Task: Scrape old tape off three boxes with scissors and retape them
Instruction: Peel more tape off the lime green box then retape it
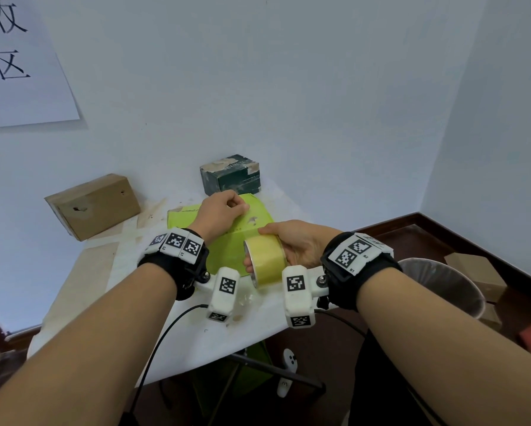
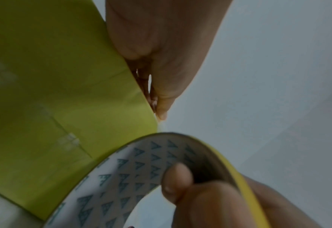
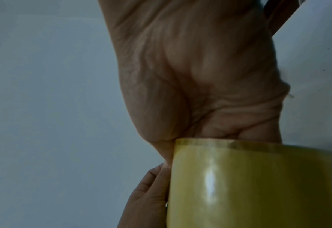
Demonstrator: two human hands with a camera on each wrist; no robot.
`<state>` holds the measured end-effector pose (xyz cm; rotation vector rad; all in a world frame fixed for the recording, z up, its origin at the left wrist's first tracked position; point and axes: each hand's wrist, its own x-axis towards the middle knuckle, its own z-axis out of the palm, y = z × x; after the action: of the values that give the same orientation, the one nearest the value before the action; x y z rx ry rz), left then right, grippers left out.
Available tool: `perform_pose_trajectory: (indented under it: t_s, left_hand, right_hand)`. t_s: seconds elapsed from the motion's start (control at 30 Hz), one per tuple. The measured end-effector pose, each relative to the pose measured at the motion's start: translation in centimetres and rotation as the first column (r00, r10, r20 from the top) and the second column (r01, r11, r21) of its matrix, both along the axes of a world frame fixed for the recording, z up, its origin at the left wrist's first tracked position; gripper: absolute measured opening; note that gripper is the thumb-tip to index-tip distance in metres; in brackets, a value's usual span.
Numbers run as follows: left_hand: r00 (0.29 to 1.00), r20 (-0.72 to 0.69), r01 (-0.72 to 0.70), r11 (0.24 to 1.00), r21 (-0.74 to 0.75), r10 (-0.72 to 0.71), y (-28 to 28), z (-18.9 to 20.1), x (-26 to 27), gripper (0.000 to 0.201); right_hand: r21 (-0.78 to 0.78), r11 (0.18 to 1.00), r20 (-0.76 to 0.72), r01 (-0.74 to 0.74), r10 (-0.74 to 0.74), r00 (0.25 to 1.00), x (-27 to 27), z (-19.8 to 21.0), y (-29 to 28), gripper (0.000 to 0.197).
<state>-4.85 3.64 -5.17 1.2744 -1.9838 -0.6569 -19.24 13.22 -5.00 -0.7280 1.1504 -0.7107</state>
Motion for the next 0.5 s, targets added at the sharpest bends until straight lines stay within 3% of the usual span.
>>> perform_pose_trajectory:
  t_s: [0.5]
  left_hand:
    - [0.999,0.054,0.008,0.999,-0.035,-0.006,-0.14,-0.70,-0.15,0.013]
  right_hand:
    - [-0.004,1.000,-0.045,0.020,-0.020,0.999,0.09,-0.23,0.32,0.048]
